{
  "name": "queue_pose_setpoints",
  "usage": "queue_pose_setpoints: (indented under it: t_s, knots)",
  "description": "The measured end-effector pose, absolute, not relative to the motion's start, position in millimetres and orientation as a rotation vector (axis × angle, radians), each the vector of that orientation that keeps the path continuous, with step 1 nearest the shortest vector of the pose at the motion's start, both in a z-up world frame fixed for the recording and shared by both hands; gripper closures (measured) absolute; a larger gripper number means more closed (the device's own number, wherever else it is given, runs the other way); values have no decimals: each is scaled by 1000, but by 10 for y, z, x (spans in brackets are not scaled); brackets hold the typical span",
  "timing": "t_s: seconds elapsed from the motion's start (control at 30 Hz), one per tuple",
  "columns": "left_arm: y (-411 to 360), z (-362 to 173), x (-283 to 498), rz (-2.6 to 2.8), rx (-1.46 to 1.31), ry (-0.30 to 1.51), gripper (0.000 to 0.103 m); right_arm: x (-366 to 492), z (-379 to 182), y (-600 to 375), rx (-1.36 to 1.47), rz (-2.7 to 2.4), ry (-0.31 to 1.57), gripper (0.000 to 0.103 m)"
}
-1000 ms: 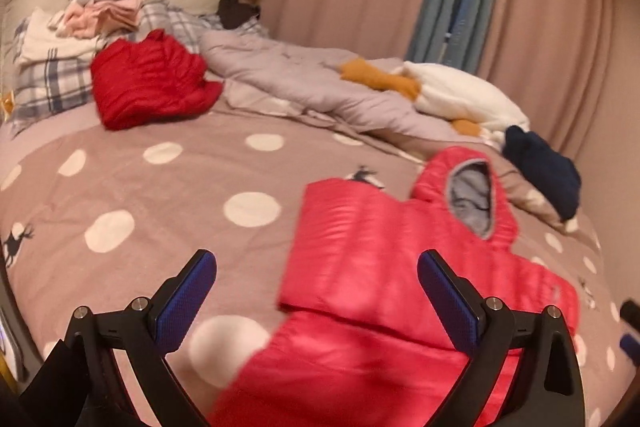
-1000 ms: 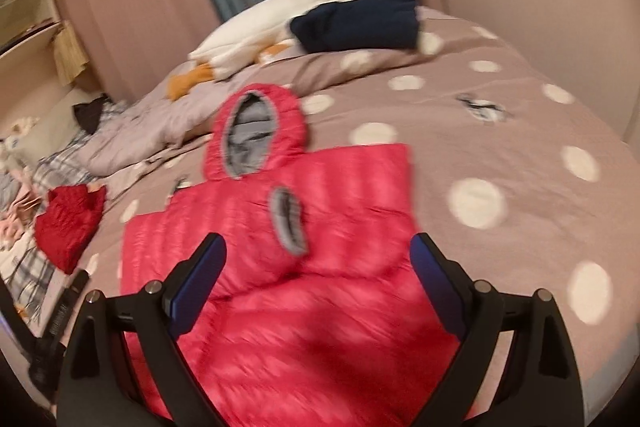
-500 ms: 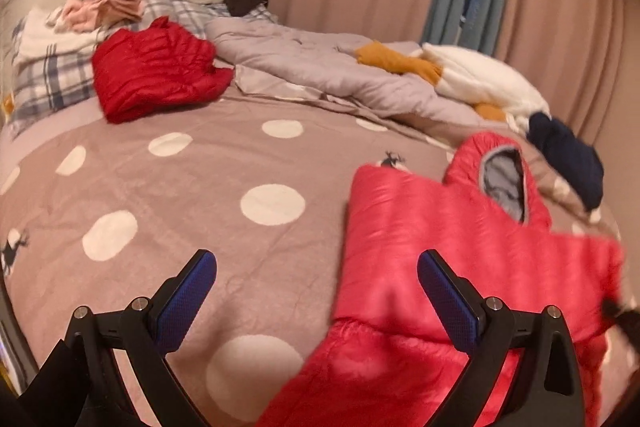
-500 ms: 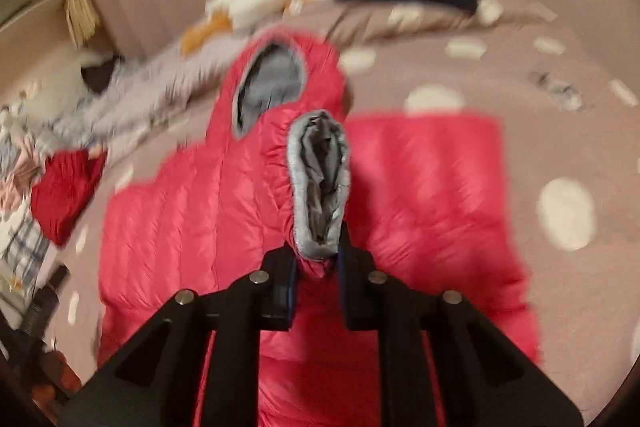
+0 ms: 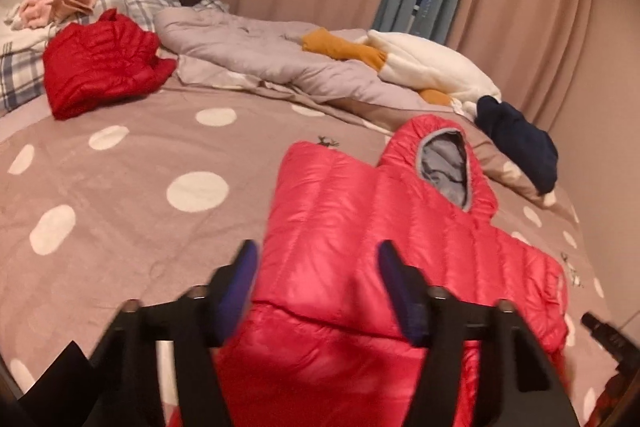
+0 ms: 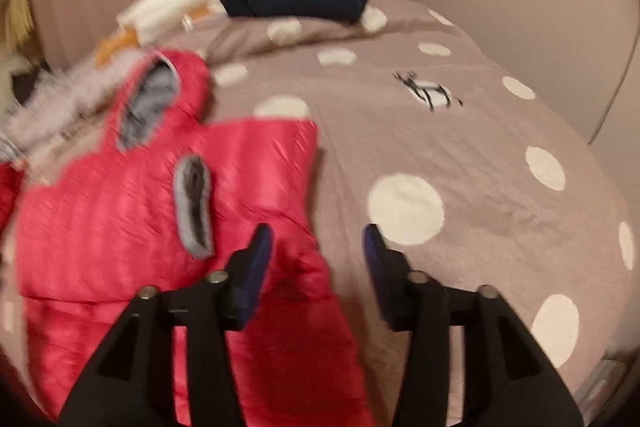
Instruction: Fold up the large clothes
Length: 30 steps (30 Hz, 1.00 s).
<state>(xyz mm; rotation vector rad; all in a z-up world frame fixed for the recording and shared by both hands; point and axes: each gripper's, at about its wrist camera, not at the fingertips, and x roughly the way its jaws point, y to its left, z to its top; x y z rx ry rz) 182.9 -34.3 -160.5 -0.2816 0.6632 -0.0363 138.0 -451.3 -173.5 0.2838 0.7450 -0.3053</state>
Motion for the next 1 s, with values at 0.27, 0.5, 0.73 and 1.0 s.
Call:
queue_pose_setpoints:
  t_s: [0.27, 0.5, 0.73, 1.0]
  knots:
    - [-560, -1833, 2031, -68, -185, 715, 55, 1485, -1527, -4075, 278, -84, 649, 17]
    - [-805, -2305, 2264, -79, -55, 817, 55, 1945, -2484, -4103, 235, -171, 872, 60]
    - [-811, -2337, 2293, -89, -50, 824, 55, 1987, -2504, -3894, 121, -231, 852, 55]
    - [-774, -2225, 2165, -80, -80, 810, 51, 1805, -2352, -3973, 155, -240, 854, 46]
